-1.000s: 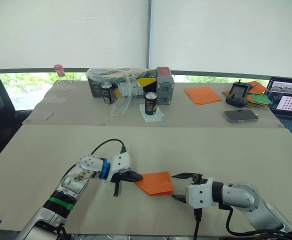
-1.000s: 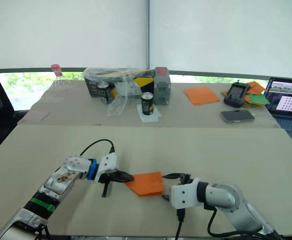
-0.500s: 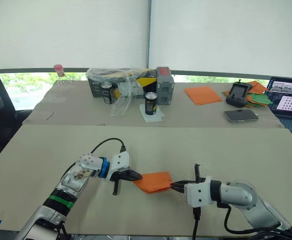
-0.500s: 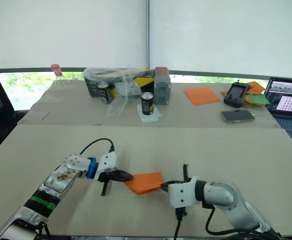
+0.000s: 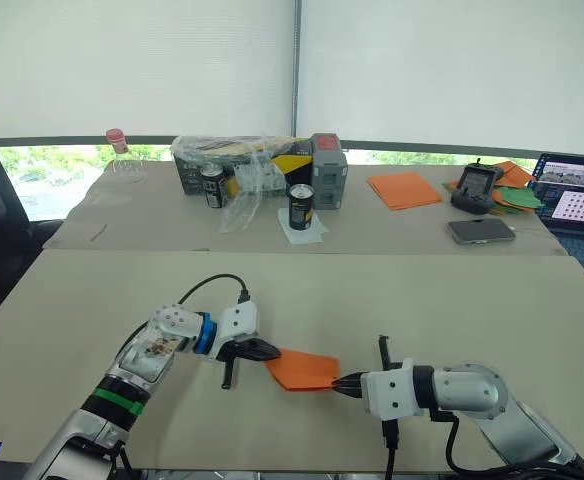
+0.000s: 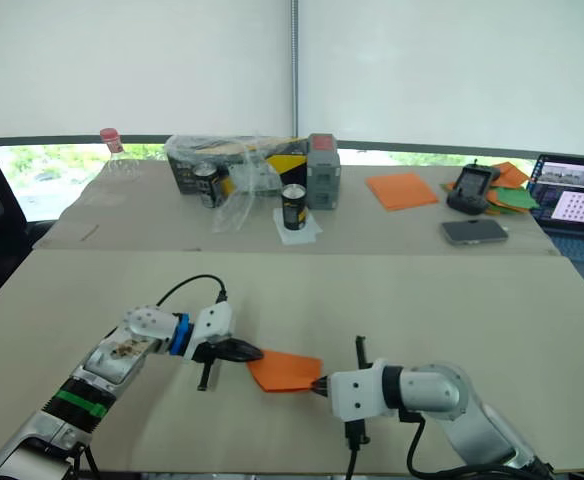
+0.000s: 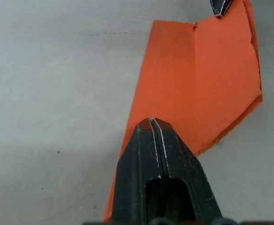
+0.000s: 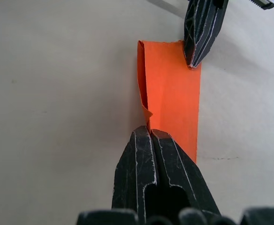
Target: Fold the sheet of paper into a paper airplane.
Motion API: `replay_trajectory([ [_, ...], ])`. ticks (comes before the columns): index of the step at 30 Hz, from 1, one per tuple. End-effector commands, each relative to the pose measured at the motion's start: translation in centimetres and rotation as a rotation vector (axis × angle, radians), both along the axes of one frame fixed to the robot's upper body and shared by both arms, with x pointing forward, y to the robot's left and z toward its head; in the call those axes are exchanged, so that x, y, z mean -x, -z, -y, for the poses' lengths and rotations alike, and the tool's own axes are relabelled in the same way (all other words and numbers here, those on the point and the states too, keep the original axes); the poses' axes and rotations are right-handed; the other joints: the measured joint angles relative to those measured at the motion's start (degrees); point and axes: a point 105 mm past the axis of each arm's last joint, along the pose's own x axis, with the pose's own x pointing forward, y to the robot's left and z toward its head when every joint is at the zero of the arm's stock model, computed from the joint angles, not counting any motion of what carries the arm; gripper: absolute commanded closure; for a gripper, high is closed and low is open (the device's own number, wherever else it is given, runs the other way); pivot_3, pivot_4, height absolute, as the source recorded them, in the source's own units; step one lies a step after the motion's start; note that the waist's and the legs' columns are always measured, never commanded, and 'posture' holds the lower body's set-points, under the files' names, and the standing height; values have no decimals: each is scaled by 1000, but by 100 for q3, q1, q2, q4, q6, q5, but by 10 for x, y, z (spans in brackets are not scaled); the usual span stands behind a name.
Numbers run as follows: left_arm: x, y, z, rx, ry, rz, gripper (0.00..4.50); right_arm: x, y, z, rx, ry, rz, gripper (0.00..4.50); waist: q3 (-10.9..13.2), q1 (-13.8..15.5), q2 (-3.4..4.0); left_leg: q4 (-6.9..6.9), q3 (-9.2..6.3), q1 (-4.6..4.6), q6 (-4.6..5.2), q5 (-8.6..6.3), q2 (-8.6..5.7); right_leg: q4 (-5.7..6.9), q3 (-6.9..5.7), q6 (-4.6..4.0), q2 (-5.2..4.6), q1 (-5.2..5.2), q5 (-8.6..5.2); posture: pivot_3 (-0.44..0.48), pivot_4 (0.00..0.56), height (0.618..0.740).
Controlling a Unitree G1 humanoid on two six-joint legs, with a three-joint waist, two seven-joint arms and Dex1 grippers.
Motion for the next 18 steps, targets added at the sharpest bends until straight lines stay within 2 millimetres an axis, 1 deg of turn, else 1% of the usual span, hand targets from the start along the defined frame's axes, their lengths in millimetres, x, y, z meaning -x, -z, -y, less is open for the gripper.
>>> replay_trajectory([
  [1, 8, 8, -3, -29, 10, -33, 4500, 1, -9, -2, -51, 18, -20, 4492, 0, 2, 0, 0, 0, 0, 0, 0, 0, 0, 0, 0, 0, 0, 0, 0, 150, 740],
  [5, 11, 11, -4, -33, 8, -42, 4500, 3, -12, 3, -34, 18, -34, 3243, 0, 3, 0, 0, 0, 0, 1, 0, 0, -1, 0, 0, 0, 0, 0, 0, 150, 740],
  [9, 12, 12, -3, -34, 9, -48, 4500, 14, -18, 4, -30, -10, -63, 1867, 0, 8, 1, 0, 0, 0, 5, -3, 0, -2, 0, 1, 0, 0, 0, 0, 150, 740],
  [10, 13, 12, -2, -33, 11, -50, 4500, 14, -19, 3, -31, -7, -50, 1526, 0, 6, 0, 0, 0, 0, 8, -5, 0, -3, 0, 2, 0, 1, -1, 0, 150, 740],
  [13, 13, 13, -1, -32, 14, -53, 4500, 11, -20, 2, -35, 8, -26, 1526, 0, 6, 0, 1, 1, 0, 12, -7, 0, -4, 1, 2, -1, 2, -1, 0, 150, 740],
  [18, 12, 12, 2, -30, 18, -50, 4500, 4, -15, 0, -40, 47, -1, 1526, 0, 9, 0, 1, 1, 0, 12, -8, 0, -4, 1, 3, -1, 2, -2, 0, 150, 740],
])
